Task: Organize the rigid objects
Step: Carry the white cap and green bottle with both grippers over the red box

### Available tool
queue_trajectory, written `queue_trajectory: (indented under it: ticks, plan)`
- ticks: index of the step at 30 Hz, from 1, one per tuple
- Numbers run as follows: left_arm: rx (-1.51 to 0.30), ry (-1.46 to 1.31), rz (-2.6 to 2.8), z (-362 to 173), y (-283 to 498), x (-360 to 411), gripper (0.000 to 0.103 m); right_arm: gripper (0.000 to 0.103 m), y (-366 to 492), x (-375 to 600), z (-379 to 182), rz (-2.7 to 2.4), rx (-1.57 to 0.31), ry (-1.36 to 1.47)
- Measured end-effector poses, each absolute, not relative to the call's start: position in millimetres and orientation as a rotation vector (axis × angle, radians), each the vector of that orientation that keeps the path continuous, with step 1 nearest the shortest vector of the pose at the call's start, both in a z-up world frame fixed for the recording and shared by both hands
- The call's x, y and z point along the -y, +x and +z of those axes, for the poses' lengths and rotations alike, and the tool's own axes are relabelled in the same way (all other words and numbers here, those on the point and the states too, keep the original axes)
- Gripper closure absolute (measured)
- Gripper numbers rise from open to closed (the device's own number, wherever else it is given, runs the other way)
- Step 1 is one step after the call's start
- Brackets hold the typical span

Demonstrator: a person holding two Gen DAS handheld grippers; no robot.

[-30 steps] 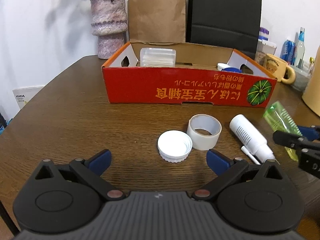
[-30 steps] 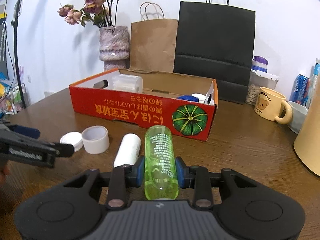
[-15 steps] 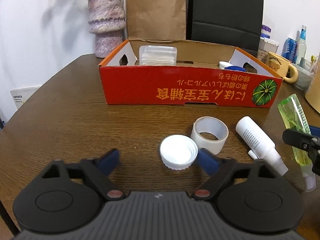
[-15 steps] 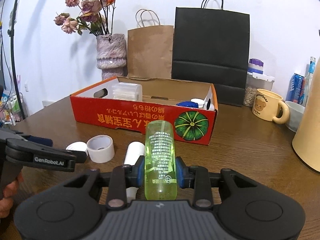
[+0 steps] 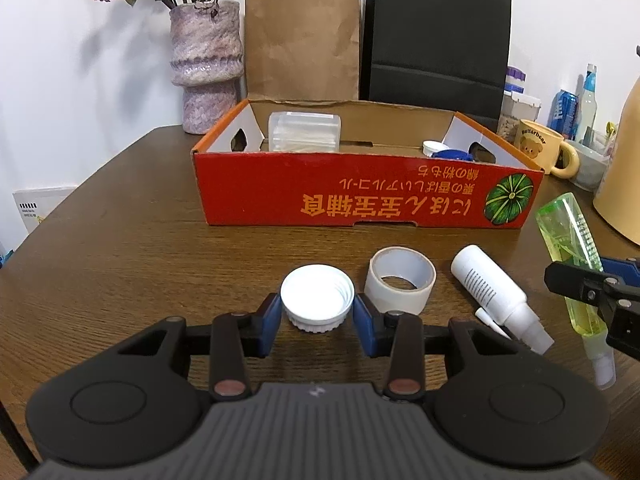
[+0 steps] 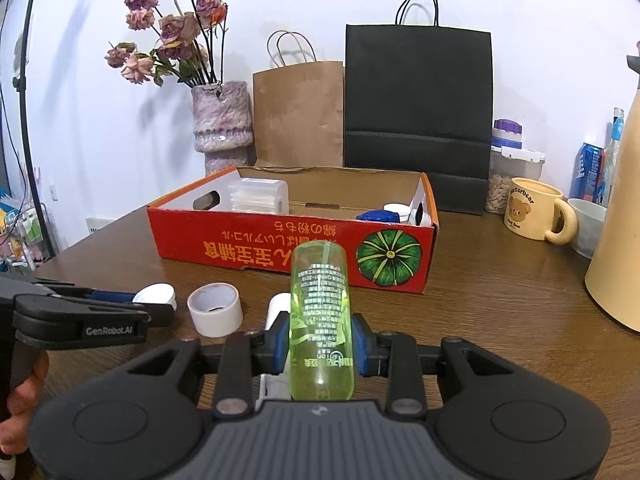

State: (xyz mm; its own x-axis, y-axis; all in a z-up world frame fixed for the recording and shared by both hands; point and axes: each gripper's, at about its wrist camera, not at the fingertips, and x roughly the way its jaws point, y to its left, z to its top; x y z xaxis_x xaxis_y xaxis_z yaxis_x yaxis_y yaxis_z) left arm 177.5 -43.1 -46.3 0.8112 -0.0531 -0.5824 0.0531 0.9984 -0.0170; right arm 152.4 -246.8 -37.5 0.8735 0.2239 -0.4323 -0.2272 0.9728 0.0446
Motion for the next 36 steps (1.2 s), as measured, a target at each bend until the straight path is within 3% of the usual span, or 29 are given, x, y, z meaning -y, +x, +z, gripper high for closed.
queue_trajectory:
  ticks: [36]
  plan:
    - [-0.496, -0.019, -0.083, -2.7, 154.5, 40.6, 0.063, 0.073, 143.9, 229.8, -6.3, 0.233, -0.364, 0.074]
